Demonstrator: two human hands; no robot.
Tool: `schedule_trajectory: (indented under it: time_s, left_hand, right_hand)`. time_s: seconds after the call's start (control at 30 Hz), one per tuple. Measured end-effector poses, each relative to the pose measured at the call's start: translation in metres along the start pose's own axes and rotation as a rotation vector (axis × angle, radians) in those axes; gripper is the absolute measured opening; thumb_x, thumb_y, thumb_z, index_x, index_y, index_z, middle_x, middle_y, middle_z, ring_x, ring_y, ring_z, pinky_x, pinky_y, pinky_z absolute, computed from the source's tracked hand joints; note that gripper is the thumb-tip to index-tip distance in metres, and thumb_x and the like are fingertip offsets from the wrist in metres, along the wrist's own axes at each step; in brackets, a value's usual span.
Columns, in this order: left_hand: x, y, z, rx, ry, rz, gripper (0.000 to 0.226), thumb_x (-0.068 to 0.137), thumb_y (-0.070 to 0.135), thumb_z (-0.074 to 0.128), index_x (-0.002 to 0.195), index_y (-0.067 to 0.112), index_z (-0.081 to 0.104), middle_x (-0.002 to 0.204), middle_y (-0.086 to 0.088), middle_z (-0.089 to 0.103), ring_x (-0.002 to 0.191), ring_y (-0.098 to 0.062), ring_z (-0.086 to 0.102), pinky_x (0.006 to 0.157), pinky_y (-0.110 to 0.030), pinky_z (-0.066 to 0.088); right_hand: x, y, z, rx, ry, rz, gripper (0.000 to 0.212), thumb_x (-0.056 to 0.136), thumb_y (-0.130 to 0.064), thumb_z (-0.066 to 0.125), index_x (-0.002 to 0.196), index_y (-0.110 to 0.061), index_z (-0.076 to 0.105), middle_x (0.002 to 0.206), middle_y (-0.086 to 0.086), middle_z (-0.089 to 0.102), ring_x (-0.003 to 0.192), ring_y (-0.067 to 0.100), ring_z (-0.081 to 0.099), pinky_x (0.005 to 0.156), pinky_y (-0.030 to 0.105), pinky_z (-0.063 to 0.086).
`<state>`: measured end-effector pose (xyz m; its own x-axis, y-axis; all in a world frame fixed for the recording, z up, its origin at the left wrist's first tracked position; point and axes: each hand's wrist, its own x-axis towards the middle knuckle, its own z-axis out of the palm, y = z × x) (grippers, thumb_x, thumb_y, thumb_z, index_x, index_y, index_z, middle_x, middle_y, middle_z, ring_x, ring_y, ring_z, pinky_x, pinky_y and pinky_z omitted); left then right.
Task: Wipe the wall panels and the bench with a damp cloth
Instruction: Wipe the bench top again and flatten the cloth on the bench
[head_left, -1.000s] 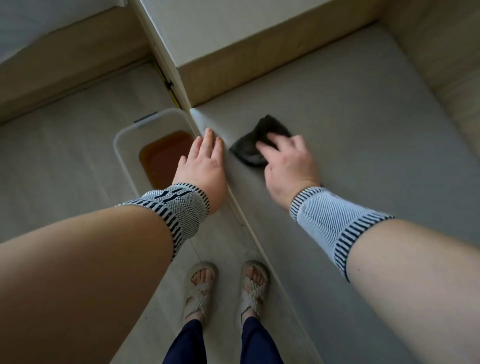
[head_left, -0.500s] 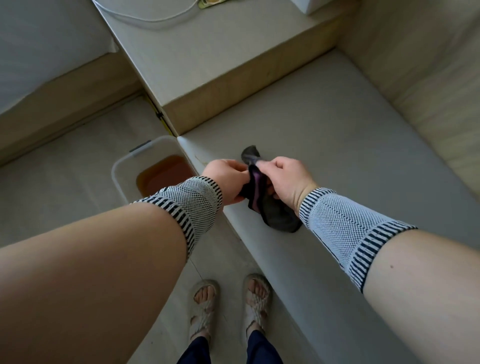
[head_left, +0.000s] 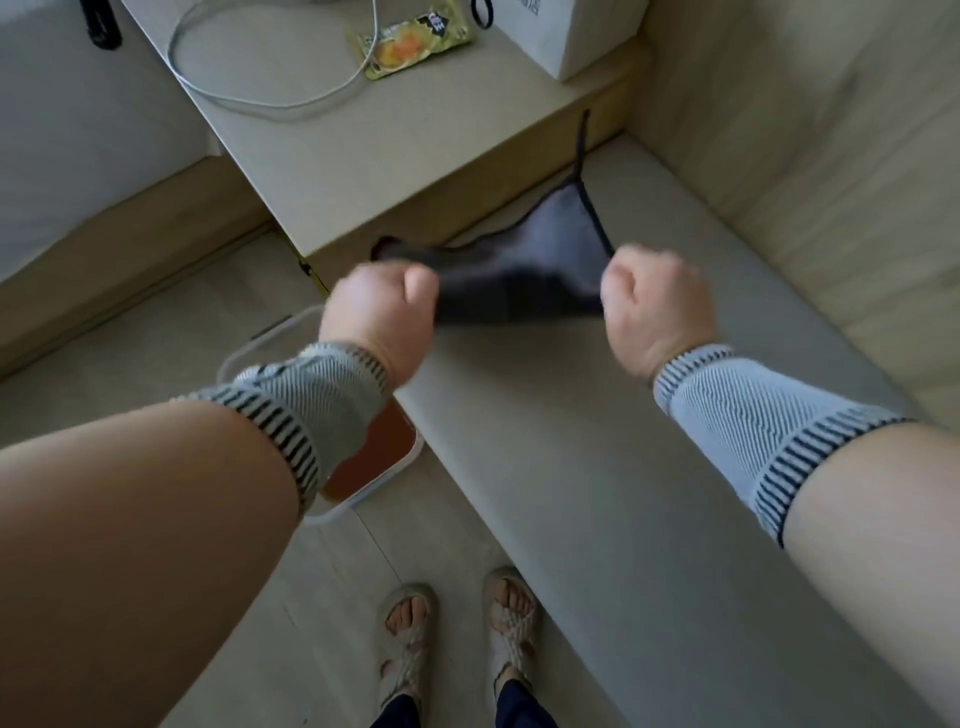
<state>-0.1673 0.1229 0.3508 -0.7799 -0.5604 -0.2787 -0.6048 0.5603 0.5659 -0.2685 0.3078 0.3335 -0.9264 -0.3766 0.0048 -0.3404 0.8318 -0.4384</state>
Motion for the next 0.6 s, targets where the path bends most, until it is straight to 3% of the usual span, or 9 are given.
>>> schedule_trajectory:
  time_s: [0.07, 0.1, 0.17, 0.23, 0.3, 0.37, 0.43, 0.5, 0.6]
  left_hand:
    - [-0.014, -0.02, 0.021, 0.351, -0.293, -0.036, 0.024, 0.102, 0.029, 0.041, 0.105, 0.012, 0.059, 0.114, -0.014, 0.062, 0.103, -0.031, 0.06, 0.089, -0.039, 0.05]
    - [-0.019, -0.031, 0.032, 0.432, -0.336, -0.059, 0.028, 0.101, 0.034, 0.043, 0.116, 0.015, 0.057, 0.12, -0.011, 0.06, 0.107, -0.03, 0.059, 0.093, -0.039, 0.05]
    - [-0.028, -0.05, 0.05, 0.426, -0.314, -0.019, 0.034, 0.097, 0.04, 0.048, 0.125, 0.022, 0.055, 0.129, -0.005, 0.053, 0.116, -0.027, 0.051, 0.098, -0.037, 0.045]
    - [-0.035, -0.061, 0.072, 0.381, -0.258, 0.093, 0.049, 0.095, 0.04, 0.052, 0.141, 0.028, 0.044, 0.151, -0.006, 0.033, 0.139, -0.03, 0.029, 0.113, -0.039, 0.032]
    - [-0.04, -0.064, 0.093, 0.391, -0.321, 0.131, 0.064, 0.097, 0.042, 0.049, 0.154, 0.032, 0.023, 0.165, -0.007, 0.001, 0.151, -0.03, -0.003, 0.123, -0.044, 0.012]
    - [-0.046, -0.066, 0.111, 0.383, -0.349, 0.096, 0.068, 0.101, 0.041, 0.042, 0.158, 0.031, 0.006, 0.163, -0.007, -0.019, 0.149, -0.031, -0.022, 0.121, -0.051, 0.001]
    - [-0.051, -0.072, 0.123, 0.351, -0.301, 0.109, 0.069, 0.103, 0.04, 0.036, 0.158, 0.026, -0.002, 0.162, -0.008, -0.025, 0.147, -0.031, -0.027, 0.12, -0.052, -0.003]
    - [-0.05, -0.082, 0.127, 0.329, -0.269, 0.139, 0.069, 0.103, 0.039, 0.033, 0.158, 0.022, -0.004, 0.162, -0.01, -0.025, 0.147, -0.031, -0.027, 0.119, -0.051, -0.006]
    - [-0.032, -0.1, 0.123, 0.31, -0.21, 0.157, 0.069, 0.1, 0.044, 0.023, 0.158, 0.015, 0.0, 0.163, -0.014, -0.018, 0.148, -0.032, -0.023, 0.12, -0.048, -0.005]
  right_hand:
    - [-0.023, 0.018, 0.014, -0.254, -0.329, 0.081, 0.041, 0.092, -0.039, 0.032, 0.062, -0.012, 0.043, 0.085, 0.016, 0.063, 0.073, 0.031, 0.045, 0.065, 0.031, 0.033]
    - [-0.034, 0.025, 0.022, -0.334, -0.41, 0.11, 0.041, 0.095, -0.041, 0.035, 0.066, -0.014, 0.046, 0.092, 0.015, 0.065, 0.079, 0.032, 0.049, 0.068, 0.032, 0.036]
    - [-0.044, 0.032, 0.038, -0.341, -0.386, 0.099, 0.03, 0.095, -0.04, 0.041, 0.084, -0.017, 0.055, 0.106, 0.012, 0.062, 0.1, 0.031, 0.05, 0.083, 0.034, 0.04]
    - [-0.047, 0.028, 0.053, -0.268, -0.32, 0.063, 0.033, 0.095, -0.037, 0.046, 0.113, -0.013, 0.06, 0.123, 0.01, 0.055, 0.115, 0.03, 0.043, 0.099, 0.033, 0.033]
    - [-0.048, 0.021, 0.071, -0.148, -0.284, 0.071, 0.047, 0.094, -0.035, 0.051, 0.136, -0.012, 0.05, 0.14, 0.01, 0.044, 0.129, 0.029, 0.037, 0.107, 0.03, 0.024]
    - [-0.06, 0.016, 0.088, -0.091, -0.308, 0.031, 0.061, 0.093, -0.035, 0.054, 0.148, -0.016, 0.036, 0.154, 0.012, 0.028, 0.141, 0.029, 0.025, 0.115, 0.033, 0.016]
    - [-0.076, 0.019, 0.105, -0.185, -0.353, -0.075, 0.066, 0.095, -0.041, 0.049, 0.153, -0.023, 0.024, 0.161, 0.012, 0.013, 0.147, 0.032, 0.012, 0.119, 0.042, 0.008]
    - [-0.081, 0.021, 0.117, -0.263, -0.34, -0.124, 0.066, 0.095, -0.044, 0.039, 0.154, -0.023, 0.022, 0.162, 0.012, 0.01, 0.148, 0.035, 0.008, 0.119, 0.048, 0.005]
    - [-0.063, 0.007, 0.129, -0.303, -0.368, -0.171, 0.067, 0.097, -0.043, 0.04, 0.155, -0.019, 0.017, 0.163, 0.012, 0.005, 0.149, 0.035, 0.004, 0.119, 0.048, 0.002]
